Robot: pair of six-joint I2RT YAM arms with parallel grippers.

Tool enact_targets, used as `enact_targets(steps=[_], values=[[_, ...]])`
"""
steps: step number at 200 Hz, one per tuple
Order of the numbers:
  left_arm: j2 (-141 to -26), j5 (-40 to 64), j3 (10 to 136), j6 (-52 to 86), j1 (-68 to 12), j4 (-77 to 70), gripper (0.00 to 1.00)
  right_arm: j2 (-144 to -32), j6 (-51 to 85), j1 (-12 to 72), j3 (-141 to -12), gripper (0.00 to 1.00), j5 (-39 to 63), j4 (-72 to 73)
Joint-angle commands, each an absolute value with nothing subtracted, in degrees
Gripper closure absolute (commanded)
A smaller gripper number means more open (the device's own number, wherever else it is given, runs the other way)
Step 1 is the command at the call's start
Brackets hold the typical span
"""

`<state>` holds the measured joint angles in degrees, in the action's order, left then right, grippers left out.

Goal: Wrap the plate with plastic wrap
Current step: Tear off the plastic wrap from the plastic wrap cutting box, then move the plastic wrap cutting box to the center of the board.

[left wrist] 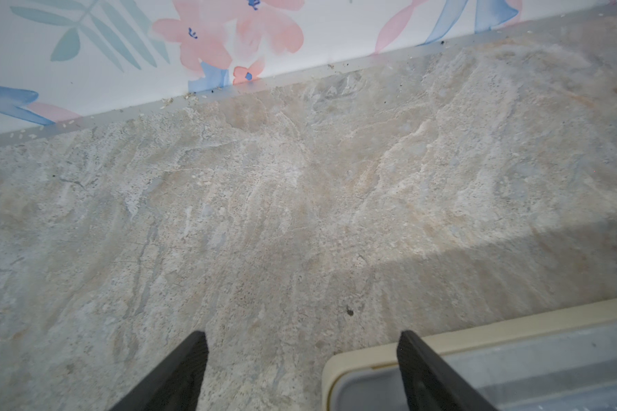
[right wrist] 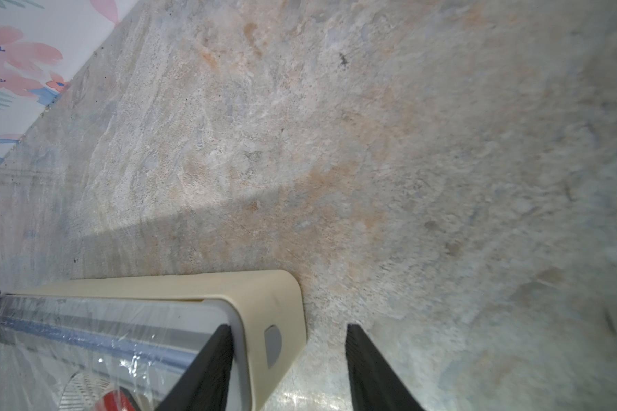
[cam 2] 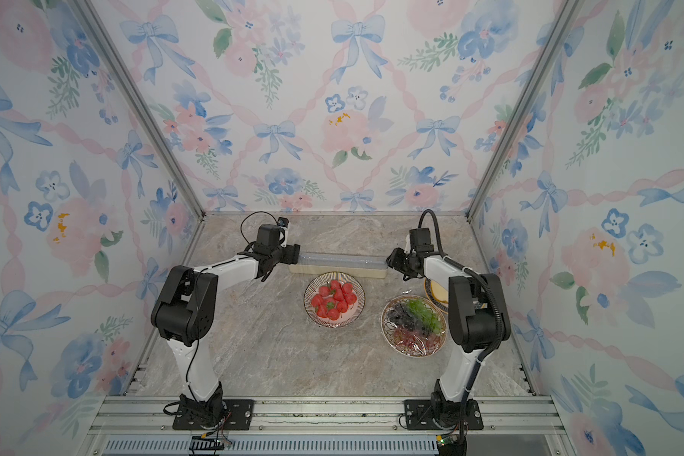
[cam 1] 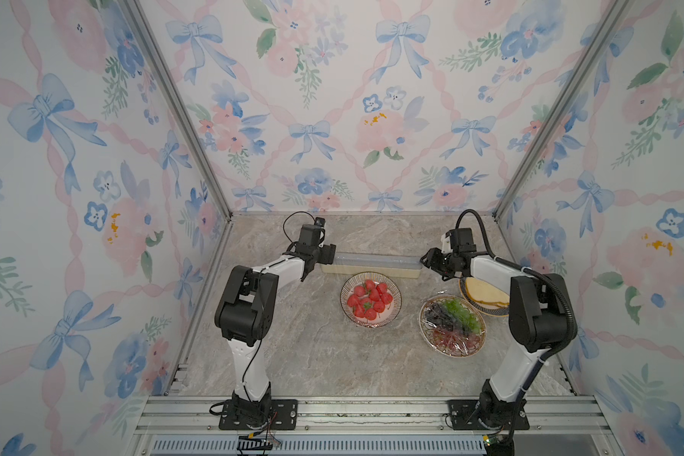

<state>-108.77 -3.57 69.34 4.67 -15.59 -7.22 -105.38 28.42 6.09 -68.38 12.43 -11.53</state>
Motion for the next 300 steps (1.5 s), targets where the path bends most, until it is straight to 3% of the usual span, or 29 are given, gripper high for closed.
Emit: enact_targets(steps=[1, 49, 87, 118, 165, 251, 300], values=[[-102.21, 0.46, 67.30, 8.25, -14.09, -9.00, 0.12, -100.47, 25.57, 5.90, -71.60, 0.39, 8.05, -16.50], [-90.10, 5.07, 56.71, 18.36, -11.78, -12.08, 0.10, -89.12, 25.46, 6.52, -63.12, 0.25, 14.14, -15.23], [-85.66, 17.14, 44.19, 31.43, -11.69, -23.16, 0.10, -84.02, 32.08, 11.95, -52.42, 0.17, 19.08, -7.69], [-88.50, 23.12, 41.92, 33.10, -11.73, -25.57, 0.09, -88.21, 35.51, 16.35, -51.47, 0.17, 19.87, -3.26], [-97.69, 30.15, 43.75, 37.58, -12.17, -34.08, 0.09, -98.71, 38.60, 16.55, -56.96, 0.17, 21.70, 1.18], [-112.51, 31.21, 57.84, 39.33, -10.61, -36.95, 0.10, -111.73, 36.65, 12.64, -70.95, 0.18, 21.90, 1.25], [-102.38, 25.48, 50.46, 34.34, -8.70, -36.23, 0.11, -103.98, 30.17, 11.49, -66.73, 0.18, 17.26, -1.98]])
